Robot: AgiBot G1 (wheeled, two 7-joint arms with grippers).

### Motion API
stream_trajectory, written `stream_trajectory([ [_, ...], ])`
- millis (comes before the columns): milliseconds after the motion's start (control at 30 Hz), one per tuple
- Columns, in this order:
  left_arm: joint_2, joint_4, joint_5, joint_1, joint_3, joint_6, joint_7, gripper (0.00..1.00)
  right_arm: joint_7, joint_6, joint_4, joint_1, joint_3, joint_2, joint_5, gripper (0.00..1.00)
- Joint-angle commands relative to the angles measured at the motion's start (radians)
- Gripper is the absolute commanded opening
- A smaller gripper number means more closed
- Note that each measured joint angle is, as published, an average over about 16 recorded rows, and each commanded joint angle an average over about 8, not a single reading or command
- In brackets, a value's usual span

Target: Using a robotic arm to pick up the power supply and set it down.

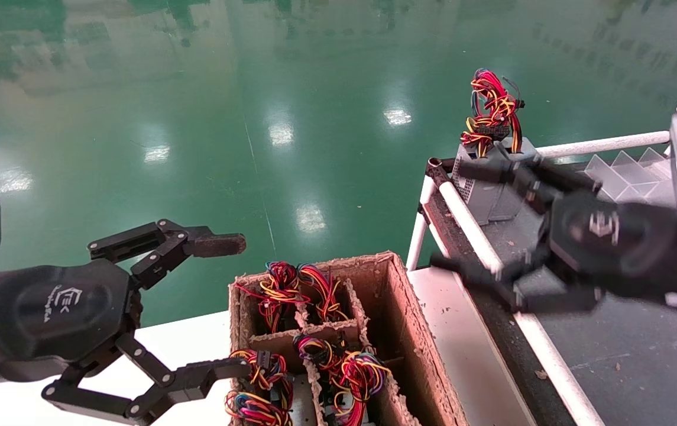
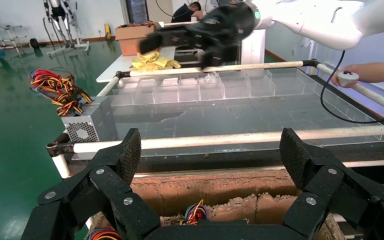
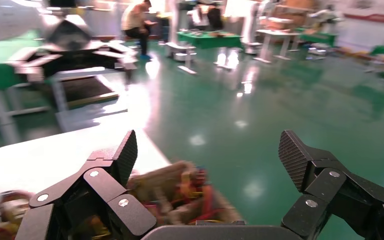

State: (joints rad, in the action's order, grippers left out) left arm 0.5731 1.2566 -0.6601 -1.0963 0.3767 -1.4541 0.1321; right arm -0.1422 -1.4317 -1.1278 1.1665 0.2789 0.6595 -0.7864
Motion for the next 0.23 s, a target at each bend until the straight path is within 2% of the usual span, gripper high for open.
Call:
stream_trajectory([
  [33, 0.000, 0.000, 0.000, 0.000, 0.000, 0.000, 0.000, 1.00, -0.012, -0.017, -0.042, -0.025, 0.000, -0.013, 0.015, 1.00],
  [233, 0.000, 0.000, 0.000, 0.000, 0.000, 0.000, 0.000, 1.00, -0.037, -0.053, -0.129, -0.076, 0.001, -0.040, 0.046, 1.00],
])
